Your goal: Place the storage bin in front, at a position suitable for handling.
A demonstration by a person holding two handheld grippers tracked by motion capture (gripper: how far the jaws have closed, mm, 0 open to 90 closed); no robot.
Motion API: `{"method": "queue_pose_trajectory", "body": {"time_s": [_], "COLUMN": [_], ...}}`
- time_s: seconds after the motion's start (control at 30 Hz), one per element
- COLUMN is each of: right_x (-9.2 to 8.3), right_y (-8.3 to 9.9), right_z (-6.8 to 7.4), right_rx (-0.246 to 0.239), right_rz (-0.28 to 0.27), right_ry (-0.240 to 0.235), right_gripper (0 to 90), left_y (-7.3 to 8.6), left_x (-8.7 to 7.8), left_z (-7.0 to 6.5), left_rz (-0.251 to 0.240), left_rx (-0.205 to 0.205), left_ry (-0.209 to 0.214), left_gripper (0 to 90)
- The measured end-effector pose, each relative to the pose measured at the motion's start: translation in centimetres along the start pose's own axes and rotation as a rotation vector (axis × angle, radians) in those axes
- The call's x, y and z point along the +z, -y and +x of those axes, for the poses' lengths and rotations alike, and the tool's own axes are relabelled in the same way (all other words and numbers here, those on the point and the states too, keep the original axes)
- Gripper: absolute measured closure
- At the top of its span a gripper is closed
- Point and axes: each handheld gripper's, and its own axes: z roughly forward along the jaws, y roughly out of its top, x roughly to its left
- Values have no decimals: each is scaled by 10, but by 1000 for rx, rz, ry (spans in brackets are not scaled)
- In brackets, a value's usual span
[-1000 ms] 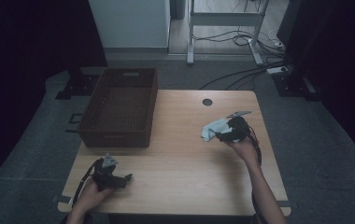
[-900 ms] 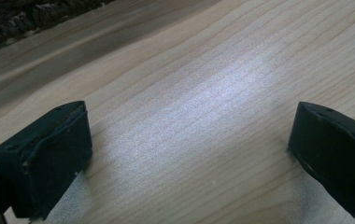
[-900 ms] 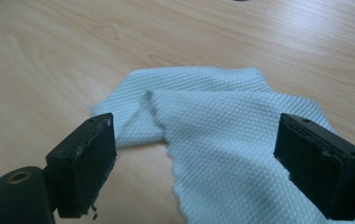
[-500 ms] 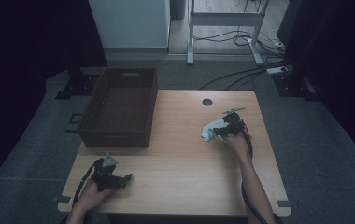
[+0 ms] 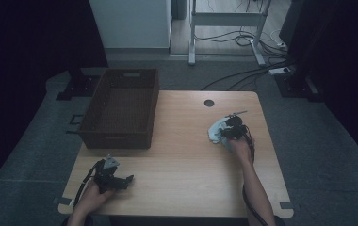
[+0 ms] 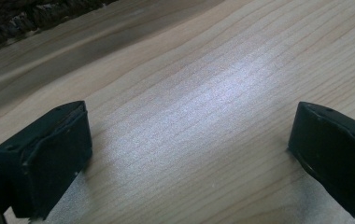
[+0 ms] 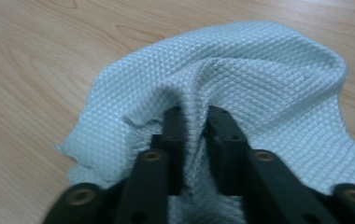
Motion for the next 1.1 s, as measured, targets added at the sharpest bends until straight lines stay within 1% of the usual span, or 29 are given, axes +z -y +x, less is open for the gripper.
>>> {"method": "queue_pose_trajectory", "body": {"time_s": [0.1, 0.13, 0.2, 0.23, 0.27, 0.43, 0.47, 0.5, 0.73, 0.93, 1.1], "right_x": [-3, -5, -11, -11, -20, -41, -41, -50, -77, -102, -120], "right_y": [0, -1, -4, -4, -8, -16, -16, -19, -30, -42, -52], "right_z": [1, 1, 1, 1, 2, 3, 3, 5, 12, 21, 28], "right_rx": [-8, -14, -7, -7, -16, -39, -39, -51, -86, -114, -137], "right_rz": [-7, -19, -40, -40, -56, -95, -95, -108, -143, -179, -202], "right_ry": [15, 15, 9, 9, -3, -9, -9, -6, -7, -14, -7], "right_gripper": [814, 815, 816, 816, 815, 817, 817, 817, 817, 816, 815], "left_y": [0, 0, 0, 0, 0, 0, 0, 0, 0, 0, 0], "left_x": [0, 0, 0, 0, 0, 0, 0, 0, 0, 0, 0], "left_z": [0, 0, 0, 0, 0, -1, -1, -1, -1, -1, -1], "left_rz": [0, 0, 0, 0, 0, 1, 1, 1, 1, 1, 1], "left_rx": [-1, -1, -1, -1, -2, -6, -6, -6, -6, -6, -8], "left_ry": [-1, -1, -1, -1, -2, -5, -5, -4, -5, -5, -7], "left_gripper": [0, 0, 0, 0, 0, 0, 0, 0, 0, 0, 0]}}
